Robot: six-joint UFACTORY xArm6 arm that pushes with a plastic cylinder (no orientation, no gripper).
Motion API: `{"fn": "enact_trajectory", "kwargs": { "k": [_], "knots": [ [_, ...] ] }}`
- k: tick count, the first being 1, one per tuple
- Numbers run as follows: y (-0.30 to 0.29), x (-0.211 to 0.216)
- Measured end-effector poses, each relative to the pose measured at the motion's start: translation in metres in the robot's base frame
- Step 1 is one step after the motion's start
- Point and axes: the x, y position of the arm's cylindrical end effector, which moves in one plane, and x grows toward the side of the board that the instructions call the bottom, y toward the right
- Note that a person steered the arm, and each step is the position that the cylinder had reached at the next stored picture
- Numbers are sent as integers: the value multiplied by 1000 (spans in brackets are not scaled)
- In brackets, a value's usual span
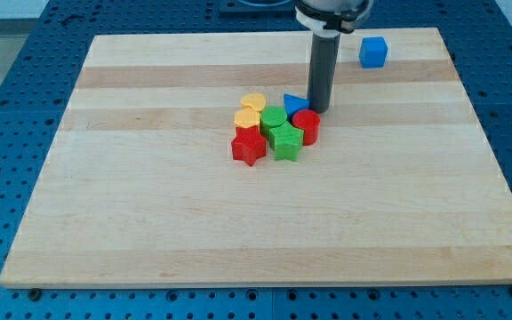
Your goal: Move the blue cube closer to the blue triangle
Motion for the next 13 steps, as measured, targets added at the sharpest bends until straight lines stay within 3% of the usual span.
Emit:
{"fn": "enact_trajectory", "kwargs": {
  "k": [2,5,6,7,8,11,13],
  "knots": [
    [-1,11],
    [19,-128],
    [45,-166],
    [105,-178],
    [142,-171],
    [99,-96],
    [61,-71]
  ]
}}
